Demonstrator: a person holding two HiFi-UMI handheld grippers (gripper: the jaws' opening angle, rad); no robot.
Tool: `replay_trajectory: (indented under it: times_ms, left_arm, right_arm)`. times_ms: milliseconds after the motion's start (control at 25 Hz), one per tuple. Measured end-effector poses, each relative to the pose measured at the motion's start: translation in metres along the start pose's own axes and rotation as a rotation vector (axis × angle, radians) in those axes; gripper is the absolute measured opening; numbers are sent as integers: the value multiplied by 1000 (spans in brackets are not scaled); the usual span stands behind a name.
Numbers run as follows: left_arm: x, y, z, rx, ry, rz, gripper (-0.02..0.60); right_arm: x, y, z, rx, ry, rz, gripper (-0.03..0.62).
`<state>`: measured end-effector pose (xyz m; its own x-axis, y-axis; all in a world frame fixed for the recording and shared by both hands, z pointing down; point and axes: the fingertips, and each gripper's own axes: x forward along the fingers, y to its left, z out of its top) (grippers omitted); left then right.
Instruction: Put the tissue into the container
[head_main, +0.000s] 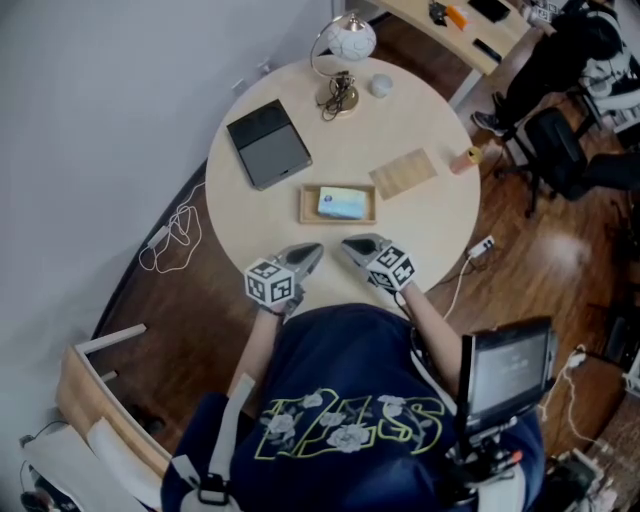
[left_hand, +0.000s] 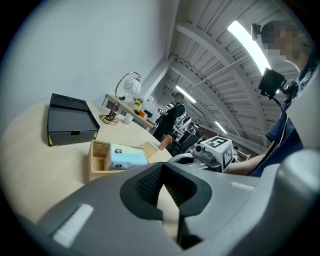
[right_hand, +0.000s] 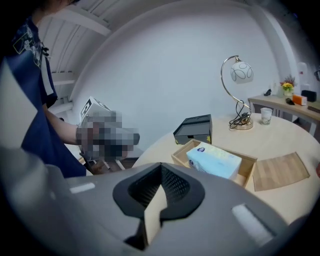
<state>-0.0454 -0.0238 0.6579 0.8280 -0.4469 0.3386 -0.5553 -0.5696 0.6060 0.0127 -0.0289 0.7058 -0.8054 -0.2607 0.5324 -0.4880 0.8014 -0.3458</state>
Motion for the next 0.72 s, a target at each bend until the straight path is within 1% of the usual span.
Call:
replay_trajectory:
  times_ms: [80, 280, 440, 560, 640, 720]
  left_arm:
    - [2, -1, 2, 7, 0, -2, 5]
    - [5, -17, 5, 43, 30, -43, 6]
    - [5, -18, 7, 55, 34, -49, 5]
    - [-1, -14, 5, 39, 23, -33, 5]
    - [-8, -14, -5, 18, 20, -12, 5]
    - [-15, -16, -15, 0, 23, 10, 5]
  right_arm:
    - [-1, -2, 6, 1, 5, -17, -6]
    - [0, -2, 17, -21, -23, -1, -6]
    - [2, 2, 24, -36, -25, -3, -6]
    - [8, 9, 20, -29, -4, 18, -6]
    - [8, 19, 14, -32, 21, 41, -6]
    - [10, 30, 10, -45, 24, 69, -6]
